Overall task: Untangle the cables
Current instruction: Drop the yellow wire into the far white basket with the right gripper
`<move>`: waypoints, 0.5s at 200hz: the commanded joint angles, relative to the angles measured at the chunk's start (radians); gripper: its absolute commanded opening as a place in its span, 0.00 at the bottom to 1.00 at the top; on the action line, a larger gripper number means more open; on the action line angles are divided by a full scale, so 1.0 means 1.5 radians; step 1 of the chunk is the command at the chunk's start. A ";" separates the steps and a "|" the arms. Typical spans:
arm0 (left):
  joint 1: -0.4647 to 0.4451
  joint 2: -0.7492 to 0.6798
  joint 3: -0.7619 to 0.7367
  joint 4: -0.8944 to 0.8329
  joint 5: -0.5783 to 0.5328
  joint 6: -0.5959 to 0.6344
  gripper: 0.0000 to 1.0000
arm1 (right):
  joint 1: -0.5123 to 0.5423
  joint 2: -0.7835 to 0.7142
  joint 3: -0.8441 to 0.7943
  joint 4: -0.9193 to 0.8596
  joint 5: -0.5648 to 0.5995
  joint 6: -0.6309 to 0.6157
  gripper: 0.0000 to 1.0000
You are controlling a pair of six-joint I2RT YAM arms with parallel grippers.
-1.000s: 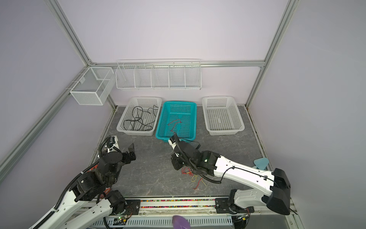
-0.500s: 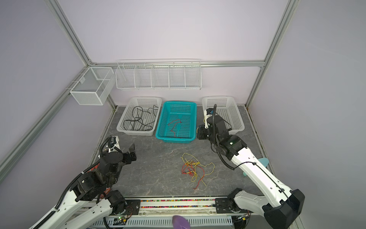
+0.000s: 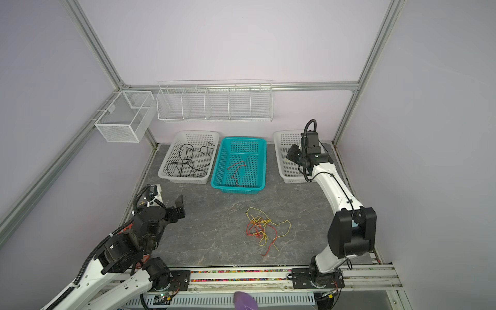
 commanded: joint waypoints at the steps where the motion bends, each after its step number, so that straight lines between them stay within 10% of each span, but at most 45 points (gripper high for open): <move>1: 0.005 -0.008 -0.009 0.002 0.007 0.008 0.99 | -0.007 0.045 0.039 0.014 -0.043 0.035 0.16; 100: 0.004 -0.018 -0.013 0.007 0.014 0.013 0.99 | 0.010 0.049 0.060 -0.019 -0.021 0.023 0.30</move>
